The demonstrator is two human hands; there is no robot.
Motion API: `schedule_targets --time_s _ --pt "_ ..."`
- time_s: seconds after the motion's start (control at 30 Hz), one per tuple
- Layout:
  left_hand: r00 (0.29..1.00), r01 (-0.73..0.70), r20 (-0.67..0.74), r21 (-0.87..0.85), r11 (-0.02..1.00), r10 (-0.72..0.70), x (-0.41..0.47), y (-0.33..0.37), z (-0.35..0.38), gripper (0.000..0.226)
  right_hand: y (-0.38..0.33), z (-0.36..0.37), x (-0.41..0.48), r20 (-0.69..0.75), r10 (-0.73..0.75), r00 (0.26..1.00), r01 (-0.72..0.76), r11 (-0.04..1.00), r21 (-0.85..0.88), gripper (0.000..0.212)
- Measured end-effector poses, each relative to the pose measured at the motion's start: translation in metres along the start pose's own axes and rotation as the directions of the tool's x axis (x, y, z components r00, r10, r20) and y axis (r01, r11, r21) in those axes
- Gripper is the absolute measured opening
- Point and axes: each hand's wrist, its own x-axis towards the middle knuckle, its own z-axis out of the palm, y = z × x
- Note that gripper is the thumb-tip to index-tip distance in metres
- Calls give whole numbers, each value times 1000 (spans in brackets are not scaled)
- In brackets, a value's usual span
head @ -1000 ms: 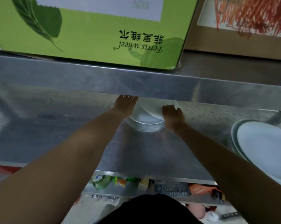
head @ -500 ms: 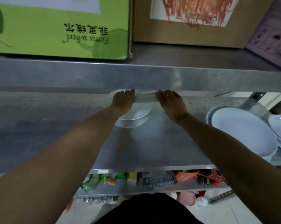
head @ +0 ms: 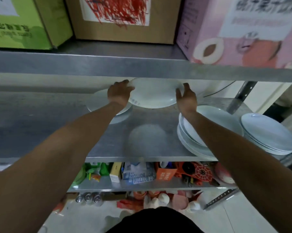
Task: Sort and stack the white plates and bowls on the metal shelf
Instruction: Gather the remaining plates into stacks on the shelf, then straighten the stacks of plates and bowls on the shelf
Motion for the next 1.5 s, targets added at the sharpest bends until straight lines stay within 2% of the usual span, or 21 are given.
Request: schedule_targets --time_s 0.1,0.23,0.33,0.5,0.53,0.6,0.67,0.8,0.93,1.0,1.13,1.23,1.4,1.5 --pt "994 95 63 -109 989 -88 -9 31 3 50 28 -28 11 132 129 983 -136 990 41 40" --pt "992 83 108 -172 982 -65 -27 75 16 50 69 -57 15 298 279 913 -335 929 156 39" --pt "983 100 173 -225 969 -61 -40 104 26 51 98 -74 9 322 337 885 -389 915 110 21" --pt "949 176 294 -195 965 -114 -54 141 47 54 138 -97 -1 331 450 829 -473 881 -13 8" --pt "940 187 320 -197 962 -117 -56 148 50 52 143 -101 -2 331 450 830 -466 884 -32 4" --pt "919 205 378 -204 957 -116 -58 160 57 48 153 -107 -1 305 438 846 -436 896 -78 23" --pt "897 215 430 -215 953 -105 -60 167 63 43 158 -113 -2 292 420 860 -402 908 -121 27" --pt "844 252 524 -210 945 -109 -65 171 70 35 162 -113 -6 312 404 860 -360 913 -189 22" --pt "824 231 558 -179 956 -95 -69 168 75 37 161 -109 -10 326 391 861 -319 913 -254 8" --pt "823 198 563 -164 966 -73 -69 166 75 38 159 -106 -11 315 372 873 -286 914 -288 8" --pt "860 91 510 -119 989 -18 -65 155 75 42 147 -99 -11 272 263 926 -157 921 -355 29" --pt "876 28 483 -57 998 3 -64 135 71 42 127 -89 -10 281 192 941 -77 925 -373 34" --pt "877 98 469 31 995 -101 -58 64 57 37 71 -47 -12 360 85 929 39 945 -324 37" --pt "886 164 428 70 984 -178 -56 10 44 39 31 -11 -17 456 20 890 126 950 -287 36"
